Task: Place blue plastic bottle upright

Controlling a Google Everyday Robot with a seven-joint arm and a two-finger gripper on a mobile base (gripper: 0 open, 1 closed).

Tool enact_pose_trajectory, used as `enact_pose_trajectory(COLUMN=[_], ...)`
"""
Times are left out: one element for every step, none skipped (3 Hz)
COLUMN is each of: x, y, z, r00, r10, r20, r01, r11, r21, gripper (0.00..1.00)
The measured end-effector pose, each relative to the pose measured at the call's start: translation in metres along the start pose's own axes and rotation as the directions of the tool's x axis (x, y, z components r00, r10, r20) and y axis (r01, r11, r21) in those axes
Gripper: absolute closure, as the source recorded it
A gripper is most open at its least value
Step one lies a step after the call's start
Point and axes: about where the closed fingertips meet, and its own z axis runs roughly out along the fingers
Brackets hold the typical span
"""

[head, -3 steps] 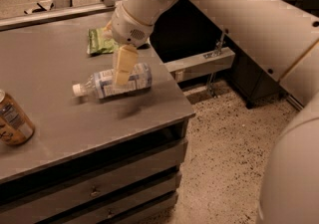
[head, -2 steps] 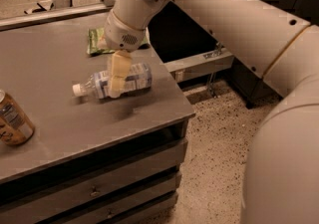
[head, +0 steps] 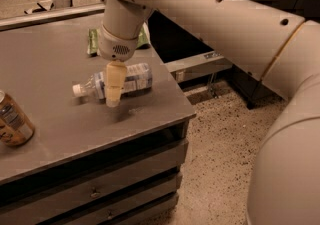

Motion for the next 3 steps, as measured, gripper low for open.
enact_pose_trajectory(x=[0.0091,0.0153,0.0177], y=[-0.0036,-0.0051,-0.0036], z=[0.0003,-0.0003,0.001], r00=[0.998,0.994,0.991], r10=[0.005,0.011,0.012], r20=[-0.069,-0.111,-0.132], r01=[-0.001,0.0,0.002], r11=[0.9982,0.9957,0.9944], r21=[0.06,0.093,0.106], gripper=[0.17,0.41,0.64])
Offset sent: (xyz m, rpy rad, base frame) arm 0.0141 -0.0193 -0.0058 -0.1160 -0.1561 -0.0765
